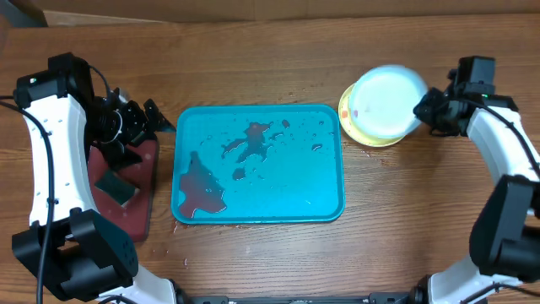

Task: Clean dirty plates on tray and stack at the side
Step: 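Drop the sponge on the pink tray with the left gripper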

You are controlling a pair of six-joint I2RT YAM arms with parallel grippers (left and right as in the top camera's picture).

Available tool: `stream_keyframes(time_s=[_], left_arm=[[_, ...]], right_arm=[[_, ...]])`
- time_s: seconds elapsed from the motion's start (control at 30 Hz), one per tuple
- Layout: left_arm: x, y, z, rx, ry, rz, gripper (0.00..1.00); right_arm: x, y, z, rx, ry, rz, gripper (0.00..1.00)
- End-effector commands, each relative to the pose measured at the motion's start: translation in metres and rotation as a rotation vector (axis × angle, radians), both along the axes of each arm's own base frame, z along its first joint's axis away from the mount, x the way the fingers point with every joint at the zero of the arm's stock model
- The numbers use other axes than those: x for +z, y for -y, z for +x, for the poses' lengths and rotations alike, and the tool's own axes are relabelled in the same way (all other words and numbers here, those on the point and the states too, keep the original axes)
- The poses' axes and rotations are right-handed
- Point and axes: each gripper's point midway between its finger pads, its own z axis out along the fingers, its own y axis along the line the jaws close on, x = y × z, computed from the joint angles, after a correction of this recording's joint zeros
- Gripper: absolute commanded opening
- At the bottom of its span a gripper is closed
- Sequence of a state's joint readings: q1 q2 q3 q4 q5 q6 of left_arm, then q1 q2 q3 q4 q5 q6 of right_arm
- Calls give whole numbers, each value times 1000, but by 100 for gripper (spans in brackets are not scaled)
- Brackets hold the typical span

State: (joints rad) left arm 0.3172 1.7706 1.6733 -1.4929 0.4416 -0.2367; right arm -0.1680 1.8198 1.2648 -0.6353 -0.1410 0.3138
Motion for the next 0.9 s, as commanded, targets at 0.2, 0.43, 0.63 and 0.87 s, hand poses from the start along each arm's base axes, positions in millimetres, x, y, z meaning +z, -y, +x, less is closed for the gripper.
stream_keyframes(time_s=[0.2, 0.43, 0.63, 0.87], left_arm=[[49, 11, -14, -56, 185, 26, 96], [105, 15, -56, -50, 354, 150, 95], [134, 32, -114, -48, 423, 185, 95], [136, 57, -190, -12, 566, 227, 95]], right_arm=[[46, -41, -5, 153, 59, 160, 58], [138, -47, -55, 181, 179, 108, 60], [170, -60, -126, 217, 158, 94, 60], [166, -78, -199, 289, 249, 57, 61]])
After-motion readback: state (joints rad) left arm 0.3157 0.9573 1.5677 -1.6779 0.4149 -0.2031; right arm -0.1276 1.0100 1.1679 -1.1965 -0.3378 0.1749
